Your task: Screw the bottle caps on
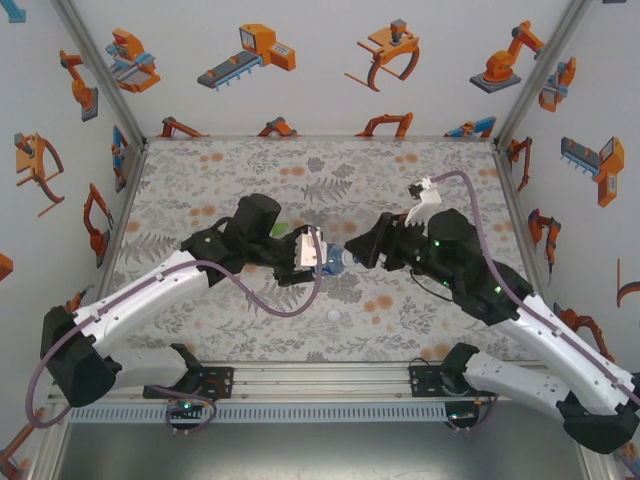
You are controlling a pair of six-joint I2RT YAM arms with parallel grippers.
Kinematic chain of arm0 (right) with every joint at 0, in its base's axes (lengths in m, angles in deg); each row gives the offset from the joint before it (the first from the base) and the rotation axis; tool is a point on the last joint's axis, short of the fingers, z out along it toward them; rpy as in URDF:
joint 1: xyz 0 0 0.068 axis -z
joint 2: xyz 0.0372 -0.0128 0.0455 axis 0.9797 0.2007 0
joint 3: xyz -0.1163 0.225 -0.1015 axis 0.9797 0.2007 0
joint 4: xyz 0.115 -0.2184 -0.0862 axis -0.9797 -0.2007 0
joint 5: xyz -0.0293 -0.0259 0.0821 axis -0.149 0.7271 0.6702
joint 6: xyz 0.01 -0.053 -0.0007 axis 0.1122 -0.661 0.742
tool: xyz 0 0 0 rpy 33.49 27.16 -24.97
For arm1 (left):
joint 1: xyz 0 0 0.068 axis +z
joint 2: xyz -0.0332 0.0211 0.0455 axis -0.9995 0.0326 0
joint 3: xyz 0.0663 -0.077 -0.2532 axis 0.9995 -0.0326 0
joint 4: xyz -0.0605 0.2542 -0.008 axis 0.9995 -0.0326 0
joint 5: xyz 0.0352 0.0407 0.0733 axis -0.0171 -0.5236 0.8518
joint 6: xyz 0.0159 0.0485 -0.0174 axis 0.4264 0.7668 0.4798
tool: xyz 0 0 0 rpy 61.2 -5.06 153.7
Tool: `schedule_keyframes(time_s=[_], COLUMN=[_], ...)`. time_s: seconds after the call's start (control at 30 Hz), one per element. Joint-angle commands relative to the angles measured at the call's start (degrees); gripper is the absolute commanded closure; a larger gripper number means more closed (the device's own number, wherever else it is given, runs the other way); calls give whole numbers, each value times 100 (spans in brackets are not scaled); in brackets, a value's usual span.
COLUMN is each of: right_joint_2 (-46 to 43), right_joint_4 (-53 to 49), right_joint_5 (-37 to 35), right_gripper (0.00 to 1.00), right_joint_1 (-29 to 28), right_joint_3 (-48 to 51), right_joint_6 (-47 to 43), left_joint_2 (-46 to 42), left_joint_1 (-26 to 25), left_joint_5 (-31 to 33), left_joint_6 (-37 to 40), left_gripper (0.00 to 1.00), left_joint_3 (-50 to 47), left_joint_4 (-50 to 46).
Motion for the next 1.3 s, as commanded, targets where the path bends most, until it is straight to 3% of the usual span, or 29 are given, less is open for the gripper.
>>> schedule_keyframes(time_s=[0.0,0.23,0.47,0.7,0.87,1.0,1.07,1.17,1.27], right_joint_2=[-153,-12,128,167,175,165,165,126,-25], right_joint_4=[319,-444,-651,-476,-364,-225,-183,-29,759], right_joint_5=[899,3182,3817,3892,3899,3917,3877,3745,3200], right_gripper=[39,42,41,52,53,62,71,80,88], right_joint_1=[3,2,0,-7,-7,-7,-7,-2,0], right_joint_3=[-286,-623,-584,-409,-251,-204,-189,-110,293], right_joint_6=[-2670,-5494,-6581,-6588,-6488,-6371,-6271,-5759,-4101], left_joint_2=[-143,-357,-447,-570,-536,-518,-519,-500,-454], left_joint_1=[-5,-7,-26,-24,-33,-33,-33,-33,-33], left_joint_5=[-325,-835,-1200,-1185,-1172,-1170,-1159,-1102,-818], left_joint_6=[92,101,54,33,40,58,63,52,-48], left_gripper=[100,100,100,100,100,100,100,100,100], left_joint_3=[198,139,200,130,135,138,131,98,62], left_joint_4=[-143,-455,-794,-809,-808,-807,-809,-717,-459])
